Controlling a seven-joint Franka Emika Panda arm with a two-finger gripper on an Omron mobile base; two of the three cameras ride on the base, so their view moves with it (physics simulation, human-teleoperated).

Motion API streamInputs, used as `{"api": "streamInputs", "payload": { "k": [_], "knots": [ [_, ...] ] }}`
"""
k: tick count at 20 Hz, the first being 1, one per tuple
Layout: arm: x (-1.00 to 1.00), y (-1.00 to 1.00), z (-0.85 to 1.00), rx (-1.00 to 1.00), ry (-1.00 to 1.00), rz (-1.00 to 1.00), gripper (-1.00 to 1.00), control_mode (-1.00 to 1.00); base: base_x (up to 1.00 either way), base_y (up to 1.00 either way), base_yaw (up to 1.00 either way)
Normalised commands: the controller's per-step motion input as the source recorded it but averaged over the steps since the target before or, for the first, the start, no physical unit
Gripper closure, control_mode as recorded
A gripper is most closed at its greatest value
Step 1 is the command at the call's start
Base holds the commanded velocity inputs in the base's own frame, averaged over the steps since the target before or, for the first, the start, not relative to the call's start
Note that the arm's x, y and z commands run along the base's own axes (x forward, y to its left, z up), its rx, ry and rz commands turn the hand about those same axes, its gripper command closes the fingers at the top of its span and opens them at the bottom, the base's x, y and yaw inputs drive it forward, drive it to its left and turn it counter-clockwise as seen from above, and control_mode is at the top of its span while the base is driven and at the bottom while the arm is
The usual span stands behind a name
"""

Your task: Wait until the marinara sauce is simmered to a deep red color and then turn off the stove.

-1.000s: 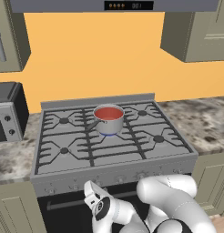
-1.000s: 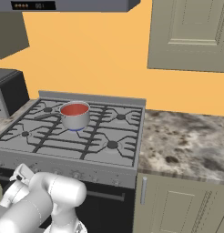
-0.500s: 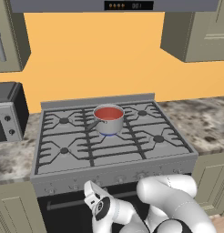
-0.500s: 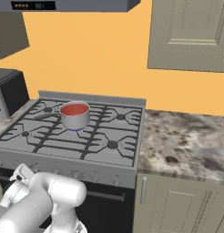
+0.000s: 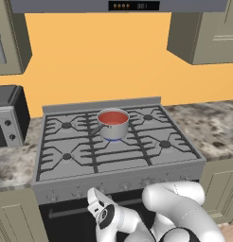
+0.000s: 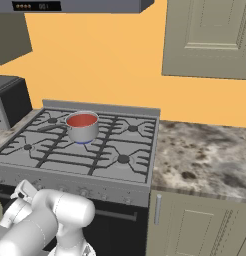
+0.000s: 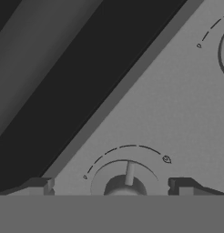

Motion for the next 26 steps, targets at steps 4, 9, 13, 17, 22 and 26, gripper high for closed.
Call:
{"api": "streamInputs", "payload": {
  "k": [4, 9, 13, 17, 22, 26],
  "knots": [
    [0.0, 0.0, 0.0, 0.0, 0.0, 0.0, -1.0, -1.0, 0.0, 0.0, 0.0],
    [0.0, 0.0, 0.0, 0.0, 0.0, 0.0, -1.0, -1.0, 0.0, 0.0, 0.0],
    [0.0, 0.0, 0.0, 0.0, 0.0, 0.0, -1.0, -1.0, 0.0, 0.0, 0.0],
    [0.0, 0.0, 0.0, 0.0, 0.0, 0.0, -1.0, -1.0, 0.0, 0.0, 0.0],
    [0.0, 0.0, 0.0, 0.0, 0.0, 0.0, -1.0, -1.0, 0.0, 0.0, 0.0],
    [0.0, 0.0, 0.0, 0.0, 0.0, 0.0, -1.0, -1.0, 0.0, 0.0, 0.0]
  ]
}}
